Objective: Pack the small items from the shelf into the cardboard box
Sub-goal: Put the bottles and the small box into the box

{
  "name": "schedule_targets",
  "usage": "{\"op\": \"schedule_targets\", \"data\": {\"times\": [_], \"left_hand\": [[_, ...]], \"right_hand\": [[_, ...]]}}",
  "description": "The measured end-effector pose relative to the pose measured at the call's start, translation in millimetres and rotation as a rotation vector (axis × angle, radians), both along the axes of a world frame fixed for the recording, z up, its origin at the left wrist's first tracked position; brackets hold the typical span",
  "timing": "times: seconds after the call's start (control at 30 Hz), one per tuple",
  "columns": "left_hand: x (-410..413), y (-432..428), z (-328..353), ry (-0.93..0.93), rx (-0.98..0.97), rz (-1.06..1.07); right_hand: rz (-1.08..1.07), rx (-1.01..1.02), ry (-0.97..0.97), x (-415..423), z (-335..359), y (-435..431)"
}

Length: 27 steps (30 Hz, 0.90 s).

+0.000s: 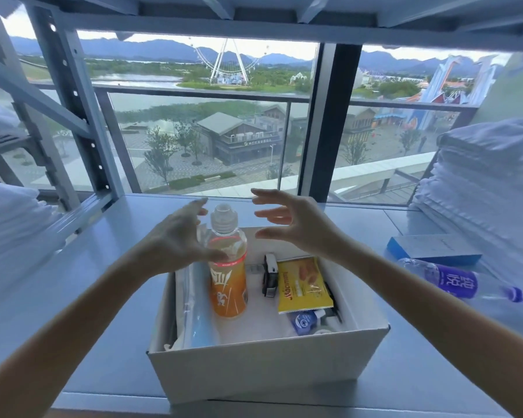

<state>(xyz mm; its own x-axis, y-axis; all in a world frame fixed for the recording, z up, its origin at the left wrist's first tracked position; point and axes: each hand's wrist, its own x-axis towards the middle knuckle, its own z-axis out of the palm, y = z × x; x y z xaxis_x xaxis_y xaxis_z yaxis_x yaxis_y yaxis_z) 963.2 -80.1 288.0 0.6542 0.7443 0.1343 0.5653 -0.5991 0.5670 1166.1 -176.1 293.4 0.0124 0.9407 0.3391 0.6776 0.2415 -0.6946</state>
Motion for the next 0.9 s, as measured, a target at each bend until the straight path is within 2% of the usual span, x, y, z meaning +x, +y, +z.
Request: {"op": "schedule_targets", "data": {"times": [0.13, 0.23, 0.4, 0.67, 0.77, 0.9], "left_hand": [[21, -39, 48, -0.275, 0.279, -0.037], [73, -81, 51, -0.228, 0.427, -0.189], [177, -121, 12, -0.049, 0.303, -0.405], [325, -156, -35, 0.207, 0.236, -0.454], [373, -168, -55, 0.273, 0.218, -0.463], [406, -172, -87, 0.373, 0.187, -0.428]], "right_hand": [[-0.140, 0.021, -0.043, 59, 7, -51], [-0.253, 0.007, 0.003, 109, 4, -95], [-0.388, -0.066, 0.042, 185, -19, -167], [-0.561, -0.182, -0.154, 295, -71, -235], [-0.546, -0.220, -0.259, 320, -93, -239], [-0.531, -0.271, -0.278, 347, -113, -245]]}}
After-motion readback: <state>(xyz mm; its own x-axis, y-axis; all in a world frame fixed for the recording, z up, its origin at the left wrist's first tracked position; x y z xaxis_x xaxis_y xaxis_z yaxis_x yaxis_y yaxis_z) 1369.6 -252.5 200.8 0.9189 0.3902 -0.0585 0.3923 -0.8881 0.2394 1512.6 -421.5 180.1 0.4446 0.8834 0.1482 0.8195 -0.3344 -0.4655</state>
